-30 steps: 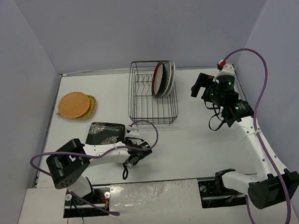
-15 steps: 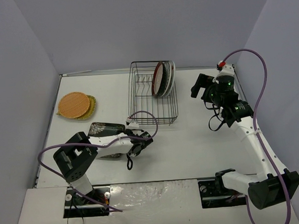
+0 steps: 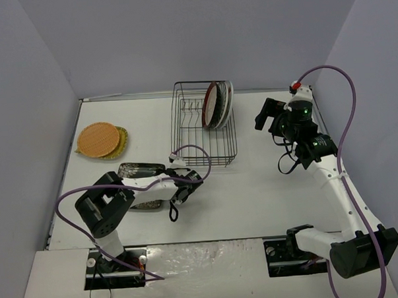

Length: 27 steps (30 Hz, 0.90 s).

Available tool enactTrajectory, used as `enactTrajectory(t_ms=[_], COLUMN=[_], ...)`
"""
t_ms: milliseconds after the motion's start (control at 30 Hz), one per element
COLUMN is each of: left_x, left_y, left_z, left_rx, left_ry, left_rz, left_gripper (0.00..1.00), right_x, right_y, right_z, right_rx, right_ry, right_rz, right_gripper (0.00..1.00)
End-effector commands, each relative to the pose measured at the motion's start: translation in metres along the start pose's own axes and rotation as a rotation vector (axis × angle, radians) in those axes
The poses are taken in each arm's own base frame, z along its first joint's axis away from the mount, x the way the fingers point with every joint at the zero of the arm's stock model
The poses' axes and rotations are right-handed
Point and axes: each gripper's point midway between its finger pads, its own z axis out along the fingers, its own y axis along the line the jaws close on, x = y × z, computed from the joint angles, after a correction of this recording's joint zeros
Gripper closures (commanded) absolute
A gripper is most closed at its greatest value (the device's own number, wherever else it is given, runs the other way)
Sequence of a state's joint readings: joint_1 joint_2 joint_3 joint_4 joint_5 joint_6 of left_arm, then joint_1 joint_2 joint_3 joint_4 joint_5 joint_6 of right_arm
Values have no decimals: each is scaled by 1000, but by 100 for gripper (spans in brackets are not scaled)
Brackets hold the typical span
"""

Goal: Load the plates into the dish rack

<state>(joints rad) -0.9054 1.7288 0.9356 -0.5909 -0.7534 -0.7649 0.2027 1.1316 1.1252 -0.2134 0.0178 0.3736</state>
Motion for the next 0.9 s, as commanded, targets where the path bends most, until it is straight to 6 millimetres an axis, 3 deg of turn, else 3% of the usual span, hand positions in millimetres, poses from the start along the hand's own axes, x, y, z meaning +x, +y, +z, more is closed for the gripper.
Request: enactTrajectory(t_ms=[0, 267, 533, 700, 867], left_x=[13, 16, 12, -2, -34], left_y=[-12, -14, -6, 2, 22], left_z=[7, 6, -9, -28, -70], left_rx=[38, 49, 85, 121, 177], left_ry=[72, 91, 87, 63, -4], left_rz=[-6, -9, -59, -103, -146], left_gripper=[55, 76, 99, 100, 100], right_x=[-20, -20, -19, -21, -26], right_y=[4, 3, -1, 1, 2], right_z=[0, -1, -3, -2, -4], right_rx=[-19, -18, -4, -11, -11], right_ry=[-68, -71, -79, -79, -90], right_rz=[-1, -3, -8, -6, -7], right_gripper=[0, 0, 0, 0, 0])
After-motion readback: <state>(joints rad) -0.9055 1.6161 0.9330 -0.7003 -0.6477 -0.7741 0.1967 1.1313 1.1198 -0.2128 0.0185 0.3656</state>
